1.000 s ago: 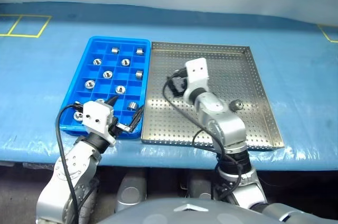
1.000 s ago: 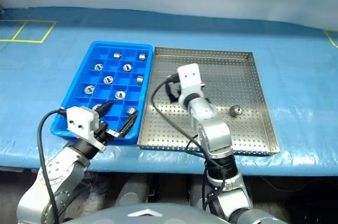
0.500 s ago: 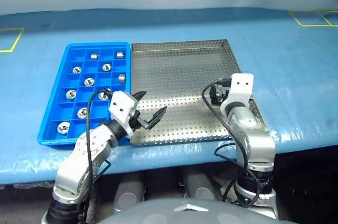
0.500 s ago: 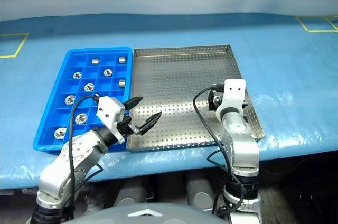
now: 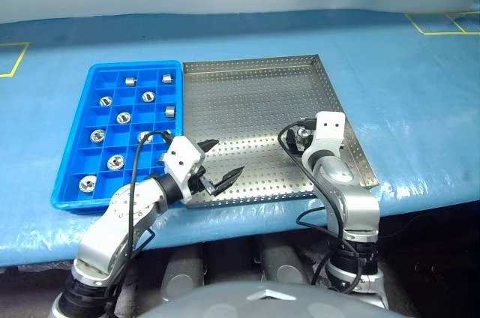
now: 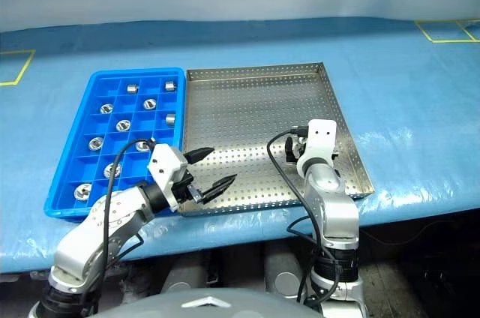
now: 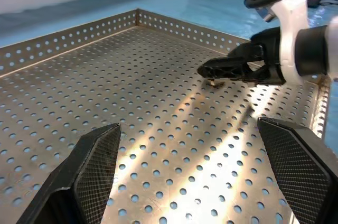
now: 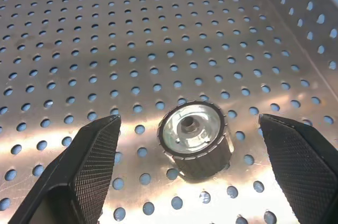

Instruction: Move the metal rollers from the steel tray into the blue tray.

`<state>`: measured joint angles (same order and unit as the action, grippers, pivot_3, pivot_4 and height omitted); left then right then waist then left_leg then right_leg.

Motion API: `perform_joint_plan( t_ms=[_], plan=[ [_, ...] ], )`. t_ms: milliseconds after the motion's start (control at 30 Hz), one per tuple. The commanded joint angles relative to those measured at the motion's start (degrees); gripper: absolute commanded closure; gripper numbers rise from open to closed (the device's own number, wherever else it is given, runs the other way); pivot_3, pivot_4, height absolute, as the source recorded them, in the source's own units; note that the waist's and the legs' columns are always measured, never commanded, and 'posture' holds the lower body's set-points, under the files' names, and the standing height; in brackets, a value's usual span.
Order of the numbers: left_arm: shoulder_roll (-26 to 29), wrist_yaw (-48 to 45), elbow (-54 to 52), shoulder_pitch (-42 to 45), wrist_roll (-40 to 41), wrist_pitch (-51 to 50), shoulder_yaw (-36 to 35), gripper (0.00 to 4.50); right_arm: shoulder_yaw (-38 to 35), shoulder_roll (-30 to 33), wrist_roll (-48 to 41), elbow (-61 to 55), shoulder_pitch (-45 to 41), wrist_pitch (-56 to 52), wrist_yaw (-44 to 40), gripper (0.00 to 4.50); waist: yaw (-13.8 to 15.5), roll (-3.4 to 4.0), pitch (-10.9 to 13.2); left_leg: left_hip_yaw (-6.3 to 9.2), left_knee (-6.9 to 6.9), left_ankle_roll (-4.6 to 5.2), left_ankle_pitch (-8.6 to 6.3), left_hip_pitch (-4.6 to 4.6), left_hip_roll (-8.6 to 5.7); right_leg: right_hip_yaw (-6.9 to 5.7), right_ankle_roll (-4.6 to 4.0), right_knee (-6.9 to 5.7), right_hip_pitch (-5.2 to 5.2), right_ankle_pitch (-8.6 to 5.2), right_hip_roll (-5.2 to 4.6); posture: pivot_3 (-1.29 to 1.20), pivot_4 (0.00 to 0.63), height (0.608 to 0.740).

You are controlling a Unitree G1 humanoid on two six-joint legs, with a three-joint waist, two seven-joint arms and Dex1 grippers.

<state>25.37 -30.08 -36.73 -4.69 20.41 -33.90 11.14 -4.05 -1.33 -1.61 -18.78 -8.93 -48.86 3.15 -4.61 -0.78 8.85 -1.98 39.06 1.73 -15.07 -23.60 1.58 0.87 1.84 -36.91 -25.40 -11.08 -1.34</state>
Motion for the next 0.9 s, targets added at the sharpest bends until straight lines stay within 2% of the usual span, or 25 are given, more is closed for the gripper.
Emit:
perform_joint_plan(
  t_ms=[33, 133, 333, 367, 500, 767, 900],
  plan=[
    [0.0, -0.2, -1.1, -0.5, -0.1, 0.7, 1.3, 0.0, 0.2, 0.1, -0.3, 1.3, -1.3, 2.7, -0.3, 0.04, 0.1, 0.0, 0.0, 0.0, 0.0, 0.0, 0.0, -0.01, 0.0, 0.0, 0.0, 0.0, 0.0, 0.0, -0.01, -0.09, 0.15, 0.74],
    [-0.4, 0.2, -1.1, -1.0, -0.1, 0.9, 1.7, 0.0, 0.5, 0.5, 0.2, 3.3, -1.5, 4.1, -0.3, 0.66, 0.2, 0.0, 0.0, -0.01, 0.0, 0.0, 0.0, 0.0, 0.0, 0.0, 0.0, -0.01, 0.0, 0.0, 0.0, -0.08, 0.15, 0.74],
    [-1.2, 1.1, -1.0, -2.2, -0.2, 1.5, 1.2, 0.0, 0.7, 0.9, 0.3, 3.8, -1.6, 4.4, -0.2, 2.61, 0.4, 0.0, 0.0, -0.01, 0.0, 0.01, 0.0, 0.0, 0.0, 0.01, 0.01, 0.0, 0.0, 0.0, 0.0, -0.06, 0.15, 0.74],
    [-1.2, 1.4, -1.0, -2.4, -0.3, 1.7, 1.0, 0.0, 0.8, 1.0, 0.3, 3.8, -1.7, 4.2, -0.3, 2.83, 0.4, 0.0, 0.0, -0.01, 0.0, 0.01, 0.0, 0.0, 0.0, 0.01, 0.01, 0.0, 0.0, 0.0, 0.0, -0.06, 0.15, 0.74],
    [-1.8, 2.6, -1.1, -3.2, -0.4, 2.5, 0.1, 0.0, 2.1, 1.9, 0.3, 3.3, -2.2, 3.8, -1.4, 2.83, 0.8, 0.0, 0.0, -0.01, 0.0, 0.01, 0.0, 0.0, 0.0, 0.01, 0.01, -0.01, 0.0, 0.01, 0.0, -0.03, 0.15, 0.74],
    [-4.7, 10.4, -5.9, -10.1, -0.8, 5.3, -10.6, 0.0, 13.7, 1.9, -1.9, 3.3, -10.4, 3.4, -10.9, 2.83, 1.4, -0.01, 0.0, 0.01, -0.01, 0.01, 0.0, 0.04, 0.06, 0.01, 0.05, -0.05, -0.01, 0.05, 0.09, 0.13, 0.15, 0.74],
    [-6.0, 13.6, -11.3, -16.9, -1.7, 5.8, -15.4, 0.0, 19.8, -0.5, -3.2, 6.0, -16.0, 4.0, -15.2, 2.83, 4.0, -0.02, 0.0, 0.07, -0.06, 0.01, 0.0, 0.02, 0.08, -0.07, 0.2, -0.04, -0.02, 0.14, 0.08, 0.26, 0.15, 0.74]
  ],
)
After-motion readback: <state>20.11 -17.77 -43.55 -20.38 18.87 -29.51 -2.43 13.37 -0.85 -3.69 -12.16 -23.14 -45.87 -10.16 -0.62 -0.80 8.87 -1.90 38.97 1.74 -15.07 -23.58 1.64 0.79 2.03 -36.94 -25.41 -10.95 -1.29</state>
